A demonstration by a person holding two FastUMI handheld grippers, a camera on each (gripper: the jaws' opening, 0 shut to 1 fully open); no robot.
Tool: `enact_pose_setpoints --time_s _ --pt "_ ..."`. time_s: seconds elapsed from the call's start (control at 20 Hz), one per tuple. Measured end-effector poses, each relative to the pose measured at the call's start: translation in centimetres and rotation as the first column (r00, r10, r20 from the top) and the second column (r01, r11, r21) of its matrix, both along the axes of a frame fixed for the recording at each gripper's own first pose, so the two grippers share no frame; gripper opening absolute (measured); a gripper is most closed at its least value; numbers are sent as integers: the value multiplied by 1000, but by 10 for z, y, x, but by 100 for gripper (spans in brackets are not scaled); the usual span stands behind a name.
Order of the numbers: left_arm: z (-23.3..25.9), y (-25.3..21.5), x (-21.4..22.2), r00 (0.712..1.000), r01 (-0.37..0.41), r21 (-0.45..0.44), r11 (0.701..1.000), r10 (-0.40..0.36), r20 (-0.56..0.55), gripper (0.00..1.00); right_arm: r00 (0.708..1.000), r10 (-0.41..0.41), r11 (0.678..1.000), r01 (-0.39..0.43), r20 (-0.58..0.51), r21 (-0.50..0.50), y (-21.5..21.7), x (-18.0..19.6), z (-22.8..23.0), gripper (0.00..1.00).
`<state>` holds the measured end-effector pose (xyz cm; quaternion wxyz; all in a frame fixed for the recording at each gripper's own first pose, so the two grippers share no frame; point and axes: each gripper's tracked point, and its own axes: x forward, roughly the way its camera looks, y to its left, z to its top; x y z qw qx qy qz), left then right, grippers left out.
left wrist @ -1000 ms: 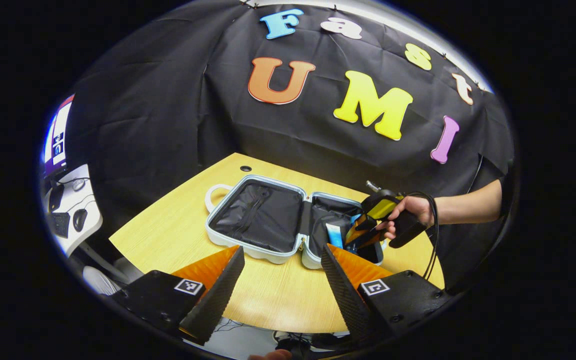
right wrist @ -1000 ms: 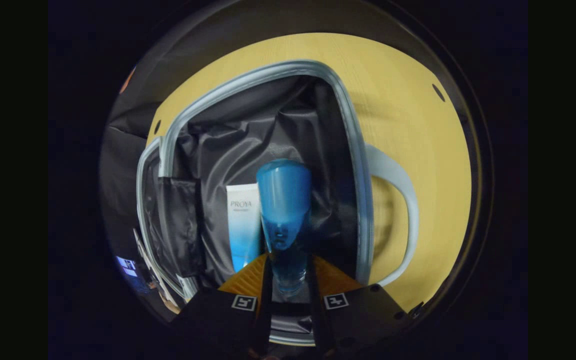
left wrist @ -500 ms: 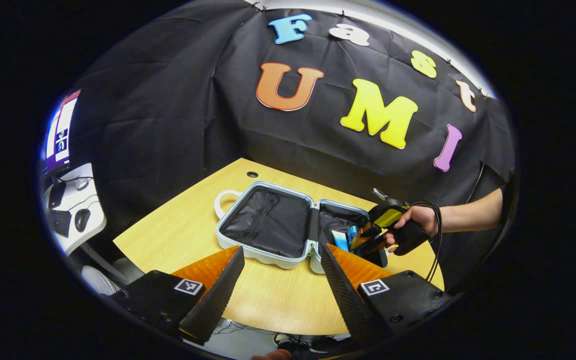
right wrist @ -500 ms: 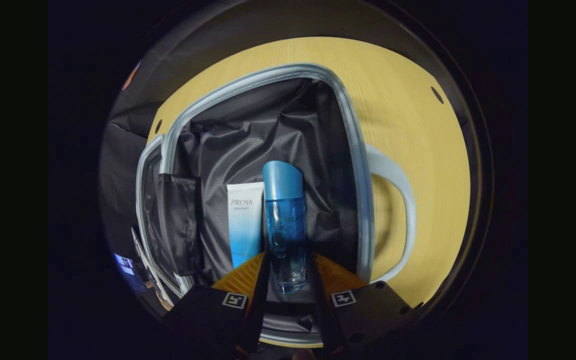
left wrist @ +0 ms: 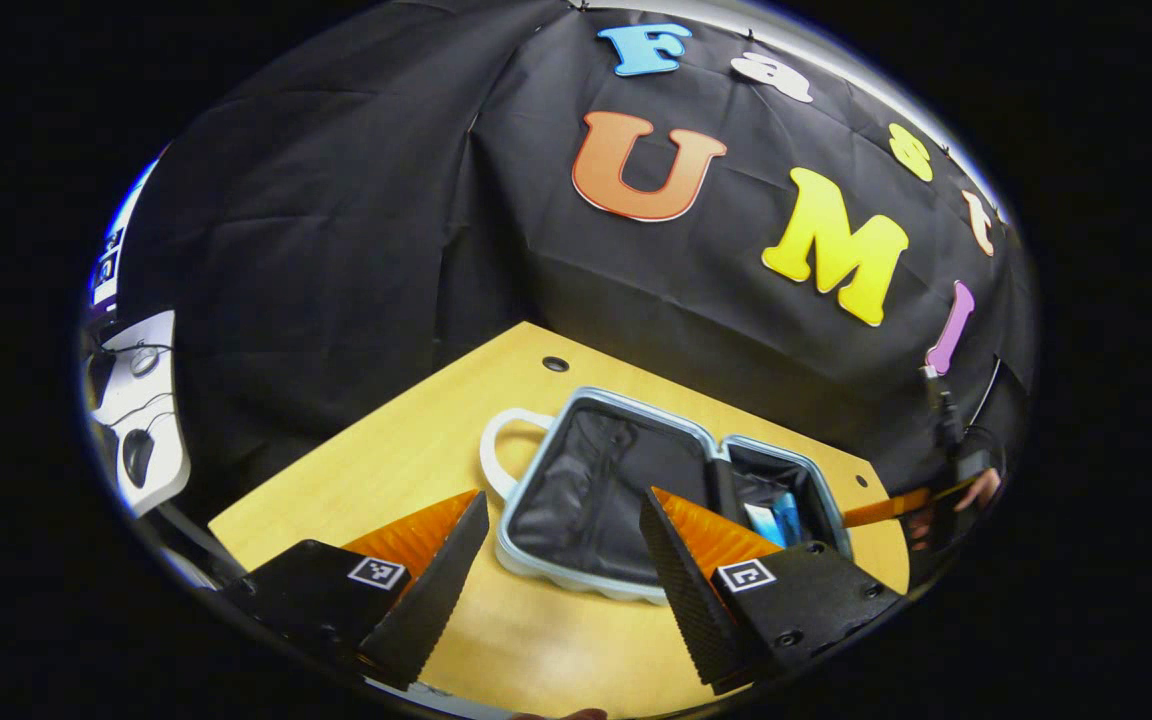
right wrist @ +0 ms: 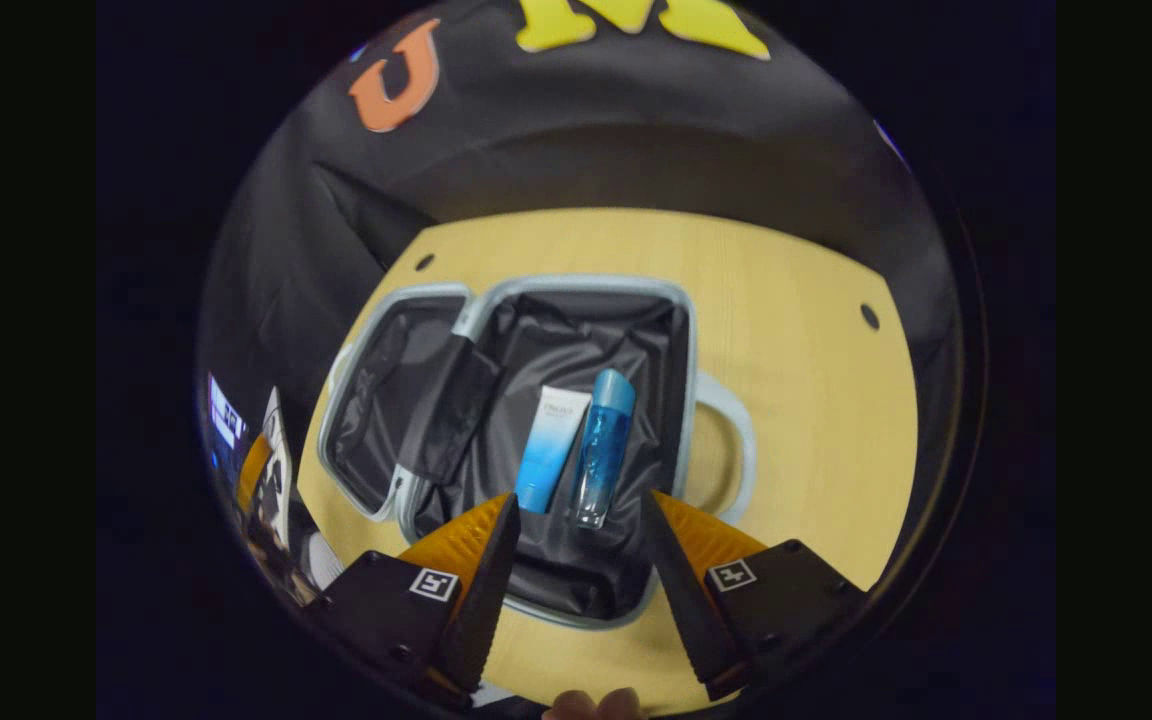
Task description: First open the suitcase, pack the skin care products into it, and then close the suitcase.
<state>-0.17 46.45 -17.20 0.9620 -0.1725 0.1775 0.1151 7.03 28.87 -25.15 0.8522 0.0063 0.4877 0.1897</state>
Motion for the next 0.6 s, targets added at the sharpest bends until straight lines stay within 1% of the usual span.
enact_pose_setpoints --time_s 0.05,0.1,0.15,0.2,0.25,0.3,0.4,0.45,0.5,0.55,0.6 --pt "-6 8 14 1000 0 -26 1000 0 0 97 997 19 1000 -19 73 10 -5 -1 18 72" --pt "-10 14 25 1000 5 -47 999 -4 7 96 988 33 999 -37 152 19 -12 -3 36 67" --pt "-17 21 36 1000 8 -62 998 -8 1 97 973 45 999 -49 228 14 -21 -4 54 72" --pt "-25 27 45 1000 7 -74 997 -9 -19 96 953 54 998 -59 296 7 -29 -8 69 72" --pt "-34 34 55 999 4 -86 996 -7 -37 96 936 60 998 -61 347 -6 -39 -12 82 67" --pt "-41 40 62 999 2 -103 995 -7 -49 96 920 62 998 -62 386 -12 -48 -20 93 72" --pt "-55 54 76 996 -21 -132 991 10 -83 96 890 55 998 -48 452 -28 -68 -27 113 72" --pt "-66 63 82 993 -44 -131 990 29 -116 96 877 43 999 -32 478 -32 -76 -30 122 67" --pt "-74 72 87 989 -64 -133 989 46 -139 92 868 22 999 -8 496 -31 -85 -31 129 67" --pt "-81 72 92 986 -71 -151 986 46 -159 89 867 -4 1000 18 499 -23 -93 -33 131 67" --pt "-88 71 97 984 -71 -172 982 41 -172 83 875 -28 999 36 482 -7 -98 -36 131 72"
